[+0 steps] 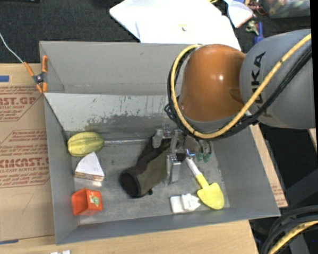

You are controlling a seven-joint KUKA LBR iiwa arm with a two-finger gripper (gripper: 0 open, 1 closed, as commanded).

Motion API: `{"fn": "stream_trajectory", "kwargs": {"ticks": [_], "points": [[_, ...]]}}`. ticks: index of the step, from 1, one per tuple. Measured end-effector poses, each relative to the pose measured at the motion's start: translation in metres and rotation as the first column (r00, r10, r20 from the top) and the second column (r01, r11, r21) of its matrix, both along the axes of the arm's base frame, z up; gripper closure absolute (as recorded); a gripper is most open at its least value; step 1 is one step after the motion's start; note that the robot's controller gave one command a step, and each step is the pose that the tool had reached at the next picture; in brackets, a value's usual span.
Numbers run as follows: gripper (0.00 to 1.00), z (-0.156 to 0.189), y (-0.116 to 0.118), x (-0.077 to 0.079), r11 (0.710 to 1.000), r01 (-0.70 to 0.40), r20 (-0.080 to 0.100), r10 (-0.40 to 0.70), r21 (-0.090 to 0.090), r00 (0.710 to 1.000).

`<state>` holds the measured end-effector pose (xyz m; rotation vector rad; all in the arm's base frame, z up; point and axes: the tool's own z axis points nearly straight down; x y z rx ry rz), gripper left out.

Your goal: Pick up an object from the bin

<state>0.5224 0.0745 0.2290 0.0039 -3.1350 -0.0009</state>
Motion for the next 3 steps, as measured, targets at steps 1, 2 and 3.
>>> {"fn": "stream_trajectory", "kwargs": {"ticks": [1, 2, 3], "points": [[0.00, 0.004, 0.000, 0.002, 1.000, 0.002, 0.008, -0.002, 0.001, 1.000], [0.00, -0.070, 0.019, 0.026, 1.000, 0.022, 0.008, -0.022, 0.003, 1.000], [0.00, -0.098, 0.025, 0.035, 0.999, 0.048, 0.007, -0.048, 0.002, 0.999]]}}
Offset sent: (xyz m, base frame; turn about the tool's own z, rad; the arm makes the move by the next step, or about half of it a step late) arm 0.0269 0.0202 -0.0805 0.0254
